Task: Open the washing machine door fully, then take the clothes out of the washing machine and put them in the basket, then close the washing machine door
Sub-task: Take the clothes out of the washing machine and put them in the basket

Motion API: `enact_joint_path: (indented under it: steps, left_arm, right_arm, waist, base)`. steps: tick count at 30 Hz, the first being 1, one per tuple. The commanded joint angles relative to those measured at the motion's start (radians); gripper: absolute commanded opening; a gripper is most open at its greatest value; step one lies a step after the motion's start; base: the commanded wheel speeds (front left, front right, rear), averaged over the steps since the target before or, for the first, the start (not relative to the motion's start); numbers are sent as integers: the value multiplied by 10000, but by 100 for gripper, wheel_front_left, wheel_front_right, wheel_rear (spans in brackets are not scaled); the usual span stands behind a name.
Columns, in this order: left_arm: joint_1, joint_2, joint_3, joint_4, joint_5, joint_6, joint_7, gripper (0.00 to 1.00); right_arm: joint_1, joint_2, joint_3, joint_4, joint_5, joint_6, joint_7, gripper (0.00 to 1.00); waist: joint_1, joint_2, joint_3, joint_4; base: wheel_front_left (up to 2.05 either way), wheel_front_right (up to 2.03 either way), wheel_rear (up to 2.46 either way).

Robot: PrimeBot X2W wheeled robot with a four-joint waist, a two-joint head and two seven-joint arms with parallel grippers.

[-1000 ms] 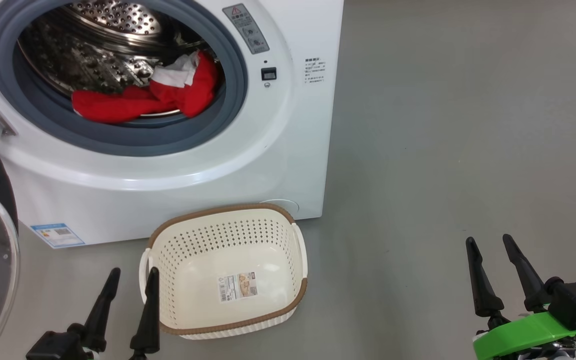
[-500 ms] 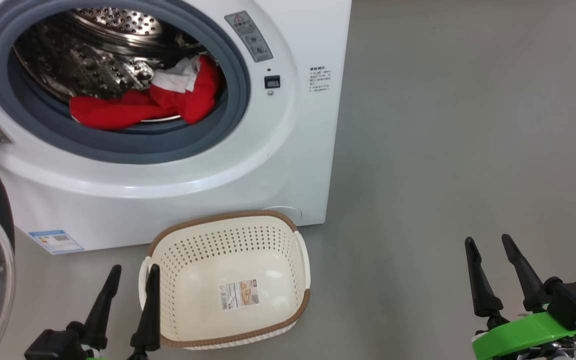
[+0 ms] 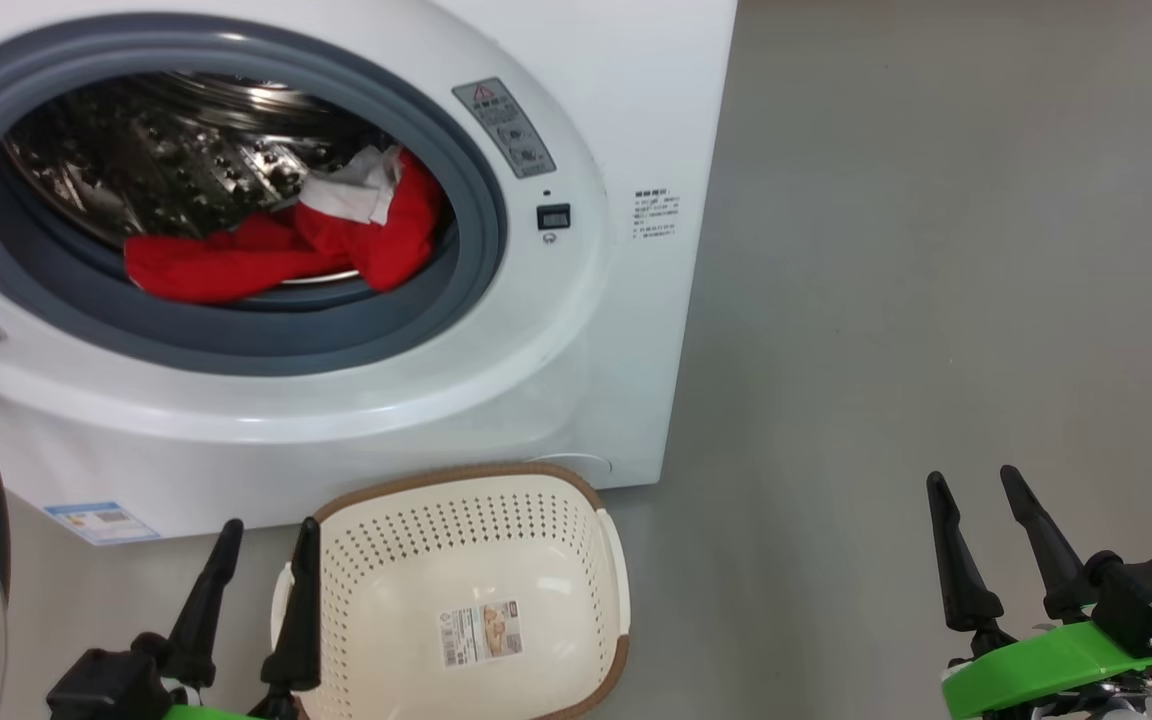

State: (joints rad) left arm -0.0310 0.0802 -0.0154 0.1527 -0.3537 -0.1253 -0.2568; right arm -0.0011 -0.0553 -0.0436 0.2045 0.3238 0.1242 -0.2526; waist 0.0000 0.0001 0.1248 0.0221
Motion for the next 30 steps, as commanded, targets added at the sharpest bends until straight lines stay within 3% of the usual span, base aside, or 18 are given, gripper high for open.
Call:
enact_joint_path:
  steps: [1, 20, 30]
  left_arm:
    - [-402, 175, 289, -236, -42, -54, -49, 100]
    - [-458, 74, 348, -123, 358, -54, -49, 100]
    - [-1146, 99, 236, 752, 472, -54, -49, 100]
  right_arm:
    - [-321, -64, 307, -251, 43, 65, -92, 100]
    - [-363, -57, 302, -203, 79, 65, -92, 100]
    - [-479, -41, 348, -271, 92, 65, -92, 100]
  waist:
    - [0, -1, 4, 4]
    - [0, -1, 44, 15]
    - [0, -1, 446, -75]
  base:
    - [102, -102, 0]
    - [32, -32, 0]
    - [0, 0, 0]
